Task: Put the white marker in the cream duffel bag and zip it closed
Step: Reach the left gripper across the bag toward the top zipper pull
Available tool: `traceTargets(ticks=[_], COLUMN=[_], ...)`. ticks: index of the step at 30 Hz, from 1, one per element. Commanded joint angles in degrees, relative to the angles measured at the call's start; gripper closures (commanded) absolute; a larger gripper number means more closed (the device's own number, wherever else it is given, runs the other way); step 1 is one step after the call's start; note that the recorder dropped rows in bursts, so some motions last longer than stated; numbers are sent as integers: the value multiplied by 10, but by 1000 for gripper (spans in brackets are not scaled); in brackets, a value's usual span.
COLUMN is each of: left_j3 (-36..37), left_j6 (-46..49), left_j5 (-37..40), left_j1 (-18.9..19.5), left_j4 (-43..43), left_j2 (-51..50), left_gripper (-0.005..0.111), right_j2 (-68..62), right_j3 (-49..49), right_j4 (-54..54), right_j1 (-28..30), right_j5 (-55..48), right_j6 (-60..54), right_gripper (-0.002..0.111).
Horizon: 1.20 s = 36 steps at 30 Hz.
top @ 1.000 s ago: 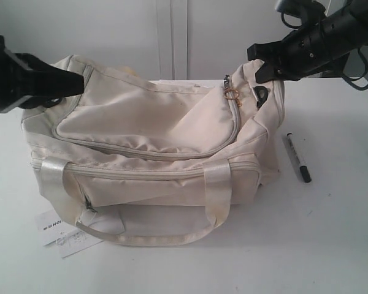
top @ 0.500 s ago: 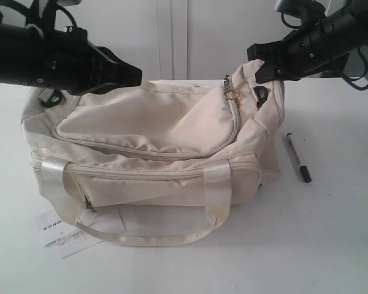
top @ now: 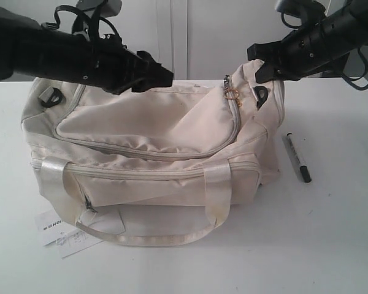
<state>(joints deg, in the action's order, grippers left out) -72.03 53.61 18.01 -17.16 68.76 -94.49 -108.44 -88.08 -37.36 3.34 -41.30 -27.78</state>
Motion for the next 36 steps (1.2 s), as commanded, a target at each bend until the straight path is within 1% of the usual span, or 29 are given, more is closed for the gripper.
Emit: traceTargets(ticks=[1,3,4,7,11,18,24,27,31,36], left_j3=[-18,-25,-31,-50,-71,-116,-149,-165,-186,-213], left_j6=[4,4,4,2,2,2,2,2,-26,-29], left_j5=[16,25,34,59,78,70,26,20,20,25], left_j1=[-2,-2,-2,-2,-6,-31,-57,-60,-60,-64], left_j4=[183,236,249,262,312,312,312,312,312,312], left_j2=[-41,-59,-69,-97,-127,-164,-200,-216,-237,-251], left_gripper=[41,39,38,38,40,40,40,40,43,43], right_j2=[9,9,9,9,9,9,9,9,9,9], right_j3=[1,1,1,1,1,1,1,1,1,1], right_j4=[-3,-3,-3,-3,-3,-3,-3,-3,-3,-3], right_j1=[0,0,0,0,0,0,0,0,0,0], right_j5=[3,3,3,3,2,3,4,4,4,4], right_j6=[-4,-4,-4,0,0,-3,-4,-4,-4,-4], right_gripper=[108,108,108,108,108,108,108,108,108,108])
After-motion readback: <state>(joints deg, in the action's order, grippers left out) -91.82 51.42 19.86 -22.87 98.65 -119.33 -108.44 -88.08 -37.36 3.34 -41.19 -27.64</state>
